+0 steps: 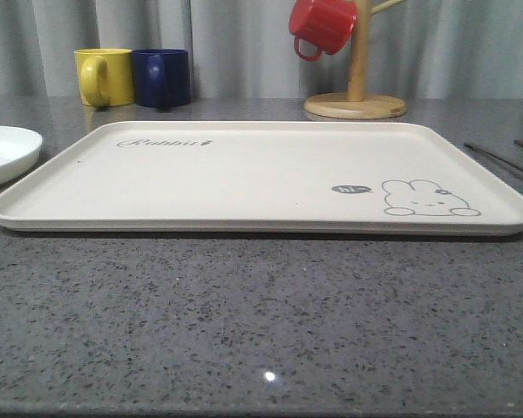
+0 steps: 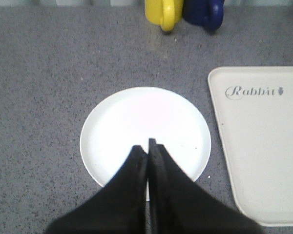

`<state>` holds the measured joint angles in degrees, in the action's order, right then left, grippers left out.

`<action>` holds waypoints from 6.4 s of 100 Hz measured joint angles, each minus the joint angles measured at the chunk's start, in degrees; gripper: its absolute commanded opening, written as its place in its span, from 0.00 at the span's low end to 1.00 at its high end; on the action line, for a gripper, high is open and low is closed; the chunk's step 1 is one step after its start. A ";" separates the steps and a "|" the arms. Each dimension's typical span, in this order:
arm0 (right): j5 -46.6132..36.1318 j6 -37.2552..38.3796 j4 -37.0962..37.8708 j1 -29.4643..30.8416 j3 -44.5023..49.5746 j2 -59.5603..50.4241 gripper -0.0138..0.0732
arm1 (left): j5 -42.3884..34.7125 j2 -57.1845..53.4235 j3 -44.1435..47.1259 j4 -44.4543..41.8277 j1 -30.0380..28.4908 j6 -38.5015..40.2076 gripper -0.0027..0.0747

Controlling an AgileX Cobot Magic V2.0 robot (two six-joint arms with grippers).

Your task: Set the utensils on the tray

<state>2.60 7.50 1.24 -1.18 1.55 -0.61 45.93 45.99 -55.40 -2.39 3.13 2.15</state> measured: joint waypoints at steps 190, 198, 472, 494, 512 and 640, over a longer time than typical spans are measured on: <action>0.00 0.00 0.00 0.00 0.00 0.00 0.08 | 4.05 50.77 -17.33 2.39 -13.60 -2.75 0.15; 0.00 0.00 0.00 0.00 0.00 0.00 0.08 | 3.96 50.75 -17.33 2.39 -13.60 -3.13 0.02; 0.00 0.00 0.00 0.00 0.00 0.00 0.08 | -7.66 37.45 -17.94 27.27 6.75 -20.69 0.50; 0.00 0.00 0.00 0.00 0.00 0.00 0.08 | -15.63 21.75 -4.30 27.06 1.63 -20.69 0.50; 0.00 0.00 0.00 0.00 0.00 0.00 0.08 | -21.77 8.55 7.28 27.06 0.88 -20.69 0.50; 40.53 0.00 -3.24 0.00 -46.11 35.87 0.08 | -28.30 -24.64 28.28 26.75 0.74 -23.04 0.01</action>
<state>43.14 7.50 -2.00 -1.18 -44.55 35.27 17.63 21.34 -27.12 24.36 3.87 -20.89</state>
